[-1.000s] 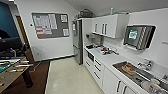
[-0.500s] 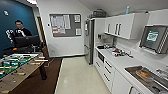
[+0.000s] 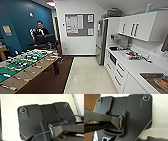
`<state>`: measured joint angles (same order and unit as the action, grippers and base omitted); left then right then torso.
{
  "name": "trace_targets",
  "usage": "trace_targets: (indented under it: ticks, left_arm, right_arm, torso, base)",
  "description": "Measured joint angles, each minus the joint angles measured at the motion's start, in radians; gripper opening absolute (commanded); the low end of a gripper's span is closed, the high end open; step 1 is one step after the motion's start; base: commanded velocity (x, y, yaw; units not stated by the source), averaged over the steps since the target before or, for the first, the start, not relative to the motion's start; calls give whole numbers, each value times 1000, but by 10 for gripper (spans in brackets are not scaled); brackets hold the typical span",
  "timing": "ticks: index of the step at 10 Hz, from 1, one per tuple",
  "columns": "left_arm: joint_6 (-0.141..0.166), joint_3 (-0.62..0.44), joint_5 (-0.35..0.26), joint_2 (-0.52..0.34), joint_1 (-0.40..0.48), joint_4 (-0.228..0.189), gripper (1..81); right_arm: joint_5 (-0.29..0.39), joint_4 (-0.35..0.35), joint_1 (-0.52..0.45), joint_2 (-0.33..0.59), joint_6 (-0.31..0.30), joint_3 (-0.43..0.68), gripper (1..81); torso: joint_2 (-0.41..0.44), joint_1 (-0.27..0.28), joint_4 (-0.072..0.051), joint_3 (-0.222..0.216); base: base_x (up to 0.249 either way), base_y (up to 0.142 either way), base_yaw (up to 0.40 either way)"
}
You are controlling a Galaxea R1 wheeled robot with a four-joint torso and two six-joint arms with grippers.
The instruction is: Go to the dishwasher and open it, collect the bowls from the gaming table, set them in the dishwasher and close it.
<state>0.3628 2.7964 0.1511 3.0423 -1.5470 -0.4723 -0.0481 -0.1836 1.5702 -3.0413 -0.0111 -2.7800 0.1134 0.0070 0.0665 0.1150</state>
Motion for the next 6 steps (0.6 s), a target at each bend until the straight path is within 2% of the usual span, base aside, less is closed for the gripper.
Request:
trace_targets:
  ticks: [6]
  left_arm:
    - [0,0,-6,1,0,-1,811]
  right_arm:
    - [-1,0,-1,-1,0,-2,811]
  torso:
    - [0,0,0,0]
  base:
    - [0,0,350]
